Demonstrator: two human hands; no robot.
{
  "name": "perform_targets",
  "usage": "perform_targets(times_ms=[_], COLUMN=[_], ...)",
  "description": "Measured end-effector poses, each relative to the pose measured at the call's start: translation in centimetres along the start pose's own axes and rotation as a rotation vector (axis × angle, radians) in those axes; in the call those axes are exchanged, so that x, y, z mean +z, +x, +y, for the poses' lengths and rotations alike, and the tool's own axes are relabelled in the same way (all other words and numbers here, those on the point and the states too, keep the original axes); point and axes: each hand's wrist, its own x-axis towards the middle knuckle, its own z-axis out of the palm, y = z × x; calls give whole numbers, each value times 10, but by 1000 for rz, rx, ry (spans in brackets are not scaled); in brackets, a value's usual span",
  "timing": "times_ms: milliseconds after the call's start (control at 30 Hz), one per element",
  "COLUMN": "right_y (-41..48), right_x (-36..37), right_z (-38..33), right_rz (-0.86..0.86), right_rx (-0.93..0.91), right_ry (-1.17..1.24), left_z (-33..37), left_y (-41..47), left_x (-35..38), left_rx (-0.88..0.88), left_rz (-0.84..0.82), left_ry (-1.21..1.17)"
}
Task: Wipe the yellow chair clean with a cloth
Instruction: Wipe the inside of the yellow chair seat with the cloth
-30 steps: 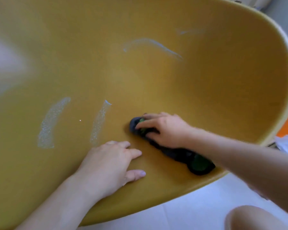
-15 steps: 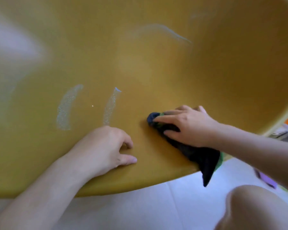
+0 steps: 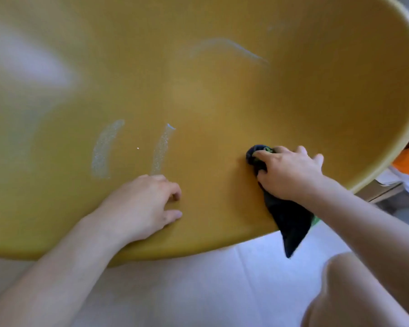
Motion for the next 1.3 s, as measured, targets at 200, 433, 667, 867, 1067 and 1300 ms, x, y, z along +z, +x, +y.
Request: perform_targets(times_ms=[200, 433, 667, 867, 1067, 1300], right_y=[-49, 9, -53, 16, -36, -1], right_x=[8, -8, -20, -14, -21, -14], right_z=[-127, -6, -184, -44, -196, -95], right_rz=[59, -63, -25, -14, 77, -116], right_rx=[-415, -15, -653, -269, -698, -590], right_ry=[284, 62, 397, 151, 320, 175], left_z=[-7, -23, -28, -39, -42, -63], left_y=[-7, -38, -54, -74, -79, -98], left_x=[-12, -14, -22, -27, -34, -39], left_rx=[-109, -190, -360, -390, -462, -500], left_rz=[-61, -71, -11, 5, 29, 64], left_ry=[59, 40, 169, 126, 181, 239])
